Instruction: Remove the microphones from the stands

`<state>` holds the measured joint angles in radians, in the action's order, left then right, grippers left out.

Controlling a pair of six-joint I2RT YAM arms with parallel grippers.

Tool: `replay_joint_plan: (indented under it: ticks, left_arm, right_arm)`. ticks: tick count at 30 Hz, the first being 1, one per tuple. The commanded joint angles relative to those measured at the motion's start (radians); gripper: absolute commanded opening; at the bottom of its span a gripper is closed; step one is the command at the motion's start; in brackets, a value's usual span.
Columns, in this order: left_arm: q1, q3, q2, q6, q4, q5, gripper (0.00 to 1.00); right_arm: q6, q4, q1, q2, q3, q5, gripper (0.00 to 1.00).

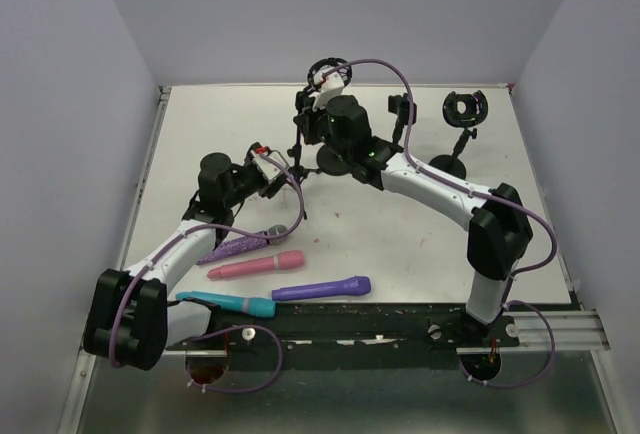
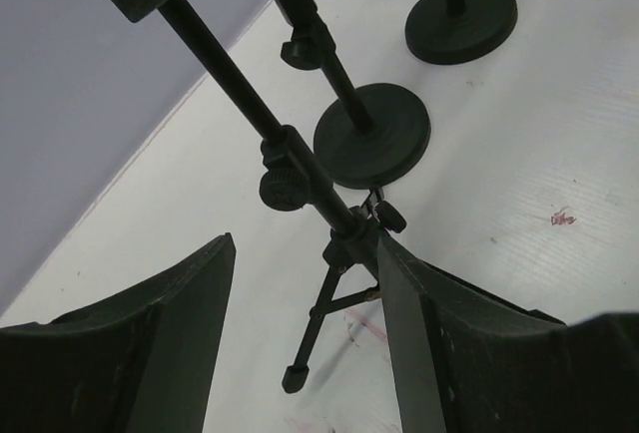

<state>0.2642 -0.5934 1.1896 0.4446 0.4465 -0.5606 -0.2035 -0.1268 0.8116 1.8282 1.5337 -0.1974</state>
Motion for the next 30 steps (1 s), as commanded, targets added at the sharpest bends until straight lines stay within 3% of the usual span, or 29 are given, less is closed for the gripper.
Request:
replay_joint_plan:
  ticks: [1,12,30]
  left_arm:
    - [0.007,0.024,0.016,0.012,0.052,0.068,0.67]
    - [0.018,-0.038,0.093,0.02,0.069,0.074,0.66]
    - [0.02,-0.131,0.176,-0.001,0.034,0.07,0.41]
  right_arm:
    - [-0.066,0.029,0.006,0.039,0.032,0.007,0.01]
    - [-0.06,0.042,0.012,0.06,0.075,0.047,0.01]
    - [-0.062,0.032,0.017,0.068,0.082,0.065,0.01]
